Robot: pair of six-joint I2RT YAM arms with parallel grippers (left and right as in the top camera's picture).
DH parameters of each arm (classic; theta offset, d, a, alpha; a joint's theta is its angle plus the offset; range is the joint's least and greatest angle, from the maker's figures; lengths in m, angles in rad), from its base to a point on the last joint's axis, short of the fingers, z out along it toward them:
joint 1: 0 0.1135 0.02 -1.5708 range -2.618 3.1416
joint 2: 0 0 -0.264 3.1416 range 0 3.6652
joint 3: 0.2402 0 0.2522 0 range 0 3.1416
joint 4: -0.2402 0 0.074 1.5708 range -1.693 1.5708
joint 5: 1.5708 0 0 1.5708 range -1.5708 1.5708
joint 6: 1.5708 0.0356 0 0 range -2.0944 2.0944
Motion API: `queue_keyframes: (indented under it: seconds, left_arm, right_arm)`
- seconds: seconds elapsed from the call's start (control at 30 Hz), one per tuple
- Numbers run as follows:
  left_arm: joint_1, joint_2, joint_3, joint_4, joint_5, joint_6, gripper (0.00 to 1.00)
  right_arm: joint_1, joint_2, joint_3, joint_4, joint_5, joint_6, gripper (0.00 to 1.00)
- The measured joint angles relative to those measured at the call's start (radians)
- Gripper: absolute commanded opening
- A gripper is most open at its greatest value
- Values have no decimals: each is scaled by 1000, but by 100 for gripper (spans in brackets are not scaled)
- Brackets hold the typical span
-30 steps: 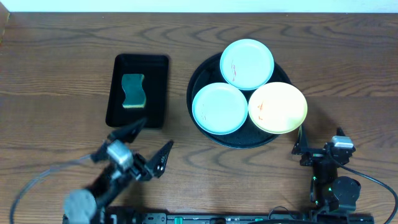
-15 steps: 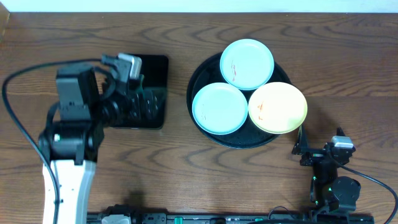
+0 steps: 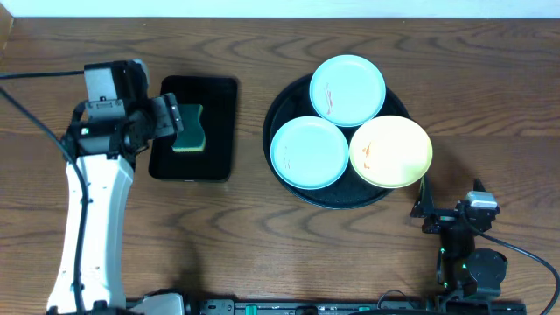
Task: Clean dirty plates on tray and stack at the side
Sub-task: 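Reach the left gripper forward to the sponge on the black tray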
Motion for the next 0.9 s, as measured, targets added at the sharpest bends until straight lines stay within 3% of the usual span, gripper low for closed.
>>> queue_keyframes:
  seconds: [0.2, 0.3, 0.9]
  left_arm:
    - [-1, 137, 201, -179, 49, -26, 82]
    - [-1, 204, 287, -185, 61, -27, 82]
    - [-1, 506, 297, -129, 58, -108, 81]
  right_arm:
    - [0, 0, 0, 0, 0, 0, 99]
    - [0, 0, 0, 0, 0, 0, 99]
    - [0, 0, 0, 0, 0, 0, 99]
